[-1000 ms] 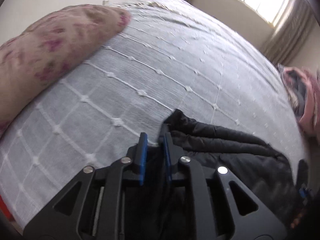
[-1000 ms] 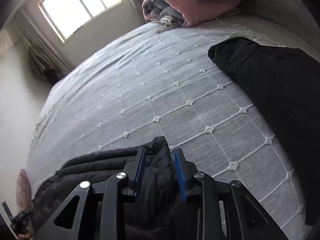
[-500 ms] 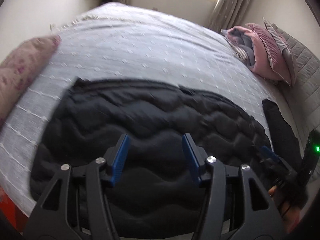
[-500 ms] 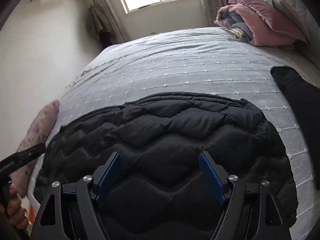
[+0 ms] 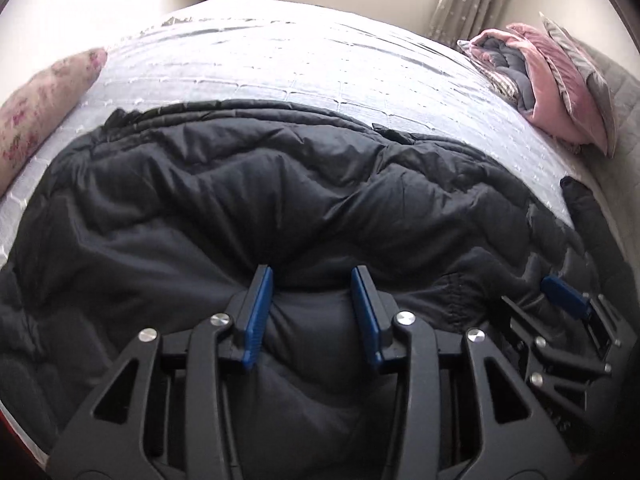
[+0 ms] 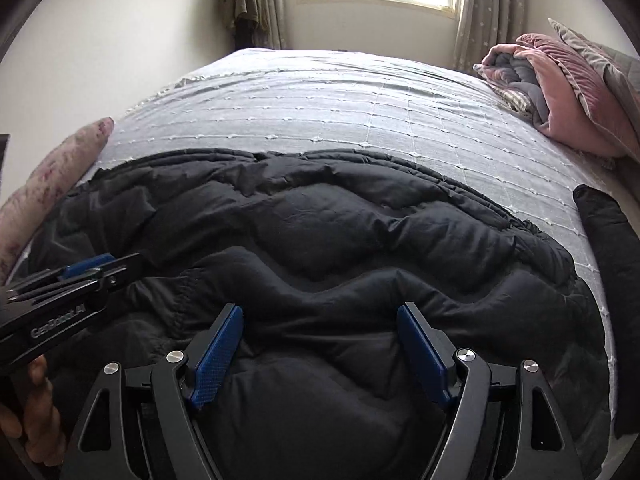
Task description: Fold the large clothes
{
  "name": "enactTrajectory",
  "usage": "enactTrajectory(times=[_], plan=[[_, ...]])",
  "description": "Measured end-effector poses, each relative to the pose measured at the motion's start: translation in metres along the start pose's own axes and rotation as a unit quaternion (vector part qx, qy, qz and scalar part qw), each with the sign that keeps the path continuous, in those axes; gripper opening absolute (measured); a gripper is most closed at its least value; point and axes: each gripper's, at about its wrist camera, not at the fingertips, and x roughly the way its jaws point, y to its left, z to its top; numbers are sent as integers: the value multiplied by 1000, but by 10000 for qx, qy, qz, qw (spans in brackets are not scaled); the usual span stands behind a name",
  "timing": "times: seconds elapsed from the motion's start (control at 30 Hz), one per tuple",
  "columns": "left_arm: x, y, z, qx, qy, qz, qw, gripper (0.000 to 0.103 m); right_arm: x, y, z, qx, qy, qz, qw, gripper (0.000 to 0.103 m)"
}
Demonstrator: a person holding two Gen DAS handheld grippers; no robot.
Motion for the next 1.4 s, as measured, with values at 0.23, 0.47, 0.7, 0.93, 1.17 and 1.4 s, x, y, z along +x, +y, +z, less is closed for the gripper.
enactTrajectory(times=[0.23,0.47,0.7,0.93,1.17,1.4], plan=[[2,6,1,-87,26,20,10000,44,6,-4,-1,71,133,-242,9996,80],[-5,62,9,-766,0,35,9971,35,-1,-42,-6,604,211,-739,9952,80],[-12,104,6,-1049,10,241,9942,35,-7,-94,-12,1086,337,-1335,9845,80],[-15,139,0,-1256,-46,572,9904,35,-9,-137,-17,1605,477,-1489,9746,80],[-14,151,0,-1286,-12,705,9892,35,-7,-150,-22,1836,580,-1768,9652,81],[-25,142,0,-1225,-148,515,9910,51,-16,-154,-21,1764,520,-2139,9594,80]])
